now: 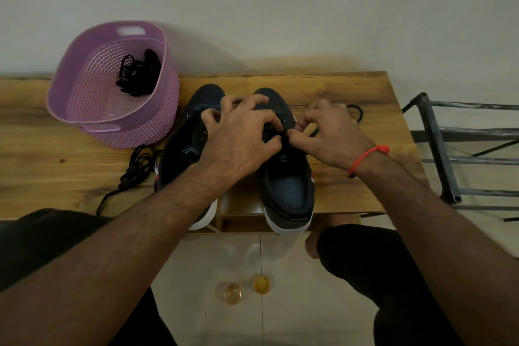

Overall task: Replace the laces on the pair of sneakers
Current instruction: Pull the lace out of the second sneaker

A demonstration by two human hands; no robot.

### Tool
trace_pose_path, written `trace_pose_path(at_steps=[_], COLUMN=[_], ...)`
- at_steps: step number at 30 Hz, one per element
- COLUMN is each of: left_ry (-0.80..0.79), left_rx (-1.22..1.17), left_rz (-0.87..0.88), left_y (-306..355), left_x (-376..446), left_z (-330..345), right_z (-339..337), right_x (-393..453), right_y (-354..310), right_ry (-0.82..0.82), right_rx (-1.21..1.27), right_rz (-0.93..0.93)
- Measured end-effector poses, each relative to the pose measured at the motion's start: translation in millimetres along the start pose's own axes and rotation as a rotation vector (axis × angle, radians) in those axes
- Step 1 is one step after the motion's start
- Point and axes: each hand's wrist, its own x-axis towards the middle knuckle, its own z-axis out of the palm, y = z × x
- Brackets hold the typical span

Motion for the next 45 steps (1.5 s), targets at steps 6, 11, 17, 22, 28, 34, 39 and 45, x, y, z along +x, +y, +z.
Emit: trace_pose_path(at_steps=[6,11,17,22,28,34,39,45], left_ry=[-0.024,-0.135,-0.039,0.035,0.097,0.048,0.006,0.084], left_rx=[0.025,-0.052,0.004,0.102,-0.699,-0.424,-0.014,0.077], left_rz=[-0.061,-0.057,0.049,0.097,-0.377,-0.103,0.111,0.113], left_y=[-7.9,-4.3,1.0,1.2,-8.7,-2.7,2.2,0.1], left_x=[-1.0,0.0,-4.4,-5.1,6.5,-1.1,-5.2,-4.2], left_z=[-4.1,-3.3,1.4,3.1,-1.3,5.9,8.8,1.0], right_z=[-14.2,-14.5,-11.0,-5.8,-10.3,-9.7,-8.3,-4.9], right_x=[5.8,5.4,3.7,0.2,1.2,-0.1,-0.8,-1.0], right_y=[10.9,14.9,13.1,5.4,8.7,6.0,6.3,6.9], right_ry=[-0.101,-0.219,-0.191,-0.139,-0.164,-0.158,-0.136,-0.117], right_rx=[-0.005,0.097,0.128,0.009,0.082,0.151,0.079,0.036], right_rz=[0.028,0.027,-0.002,-0.123,-0.069,-0.062,-0.121,-0.210])
